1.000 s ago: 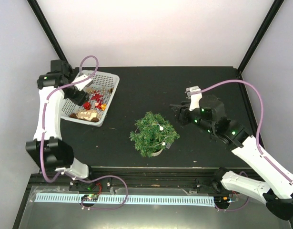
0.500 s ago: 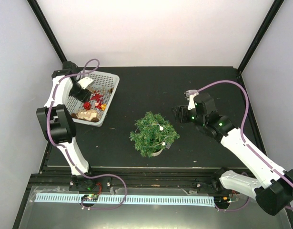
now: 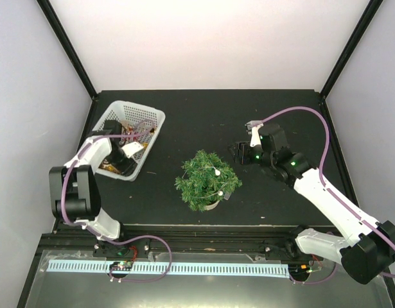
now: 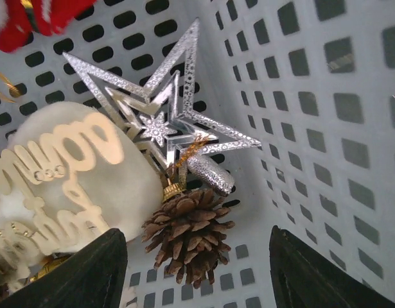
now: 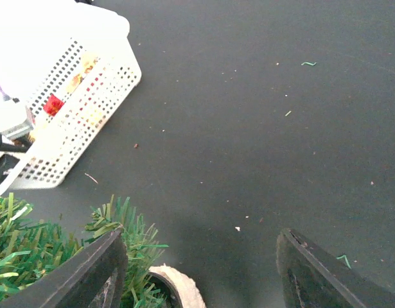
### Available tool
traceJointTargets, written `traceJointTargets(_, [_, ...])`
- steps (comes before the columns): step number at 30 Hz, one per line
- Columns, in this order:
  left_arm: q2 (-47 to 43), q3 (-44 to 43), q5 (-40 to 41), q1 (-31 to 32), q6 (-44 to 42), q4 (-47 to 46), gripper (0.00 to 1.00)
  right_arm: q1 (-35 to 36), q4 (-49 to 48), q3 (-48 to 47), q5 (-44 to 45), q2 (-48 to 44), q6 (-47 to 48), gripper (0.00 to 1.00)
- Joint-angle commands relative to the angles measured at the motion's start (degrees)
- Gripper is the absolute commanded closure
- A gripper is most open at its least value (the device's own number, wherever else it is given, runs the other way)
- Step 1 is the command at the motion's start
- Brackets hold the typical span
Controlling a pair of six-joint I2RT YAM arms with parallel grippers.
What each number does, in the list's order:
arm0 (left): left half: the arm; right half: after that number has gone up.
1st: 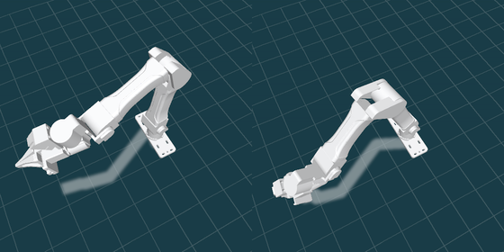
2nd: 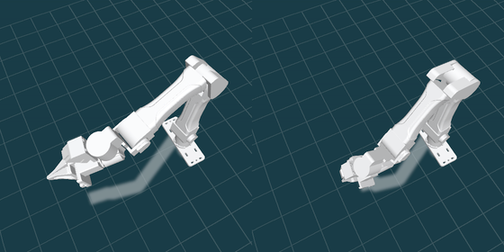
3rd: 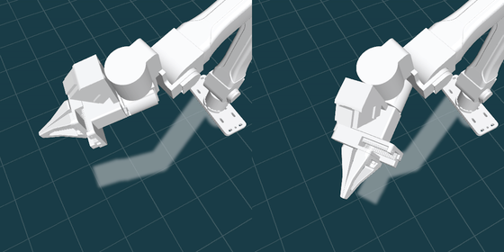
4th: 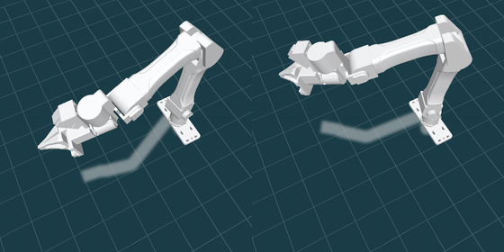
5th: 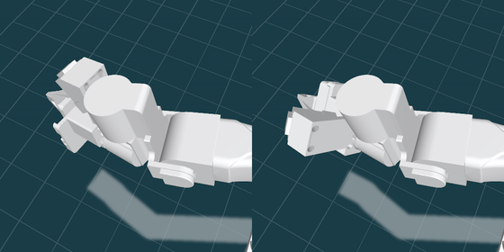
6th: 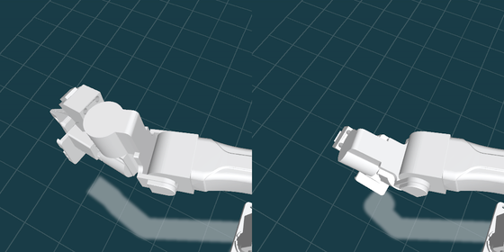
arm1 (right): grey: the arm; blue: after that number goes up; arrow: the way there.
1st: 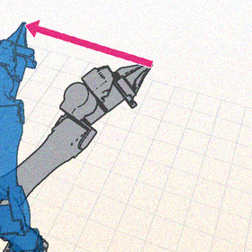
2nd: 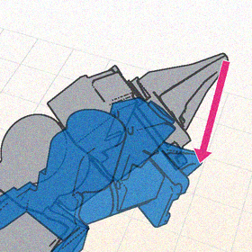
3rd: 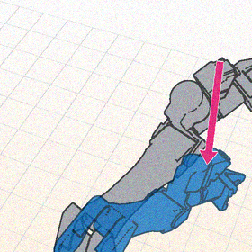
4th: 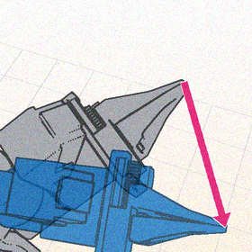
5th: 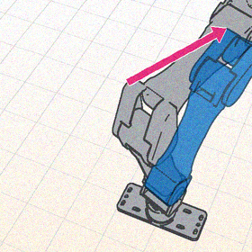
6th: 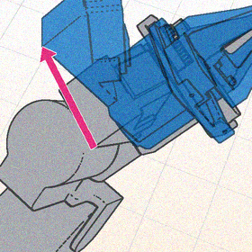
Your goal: Decorate the small christmas tree
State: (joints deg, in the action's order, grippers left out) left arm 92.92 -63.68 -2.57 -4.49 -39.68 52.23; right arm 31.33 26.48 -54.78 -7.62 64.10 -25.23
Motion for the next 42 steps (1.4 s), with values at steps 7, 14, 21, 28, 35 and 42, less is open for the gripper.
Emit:
traceJointTargets(7, [-23.9, 15.8, -12.8, 7.0, -16.9, 6.7, 0.35, -0.5, -0.8, 0.0, -0.6, 0.2, 0.7, 0.35])
traceJointTargets(14, [-26.9, 14.4, -24.8, 15.0, -17.8, 12.0, 0.32, -0.7, 0.5, -2.0, -0.4, 0.5, 0.9, 0.35])
traceJointTargets(21, [-25.3, 6.8, -14.5, 9.3, -12.3, 3.7, 0.33, -0.9, 0.7, -2.0, 0.4, 0.3, 1.0, 0.35])
traceJointTargets(28, [-17.3, 2.5, -3.8, 0.6, -11.9, -1.2, 0.32, -1.0, 0.0, -2.3, -0.1, 2.5, 1.0, 0.35])
traceJointTargets(35, [-8.9, 0.4, 0.5, -3.5, -4.4, -10.1, 0.32, -1.1, -0.6, -2.9, -0.2, 3.8, 1.0, 0.35])
traceJointTargets(42, [-1.2, -2.2, -2.8, -3.7, -0.7, -9.7, 0.38, -1.2, -0.8, -2.5, 0.0, 4.5, 1.0, 0.35])
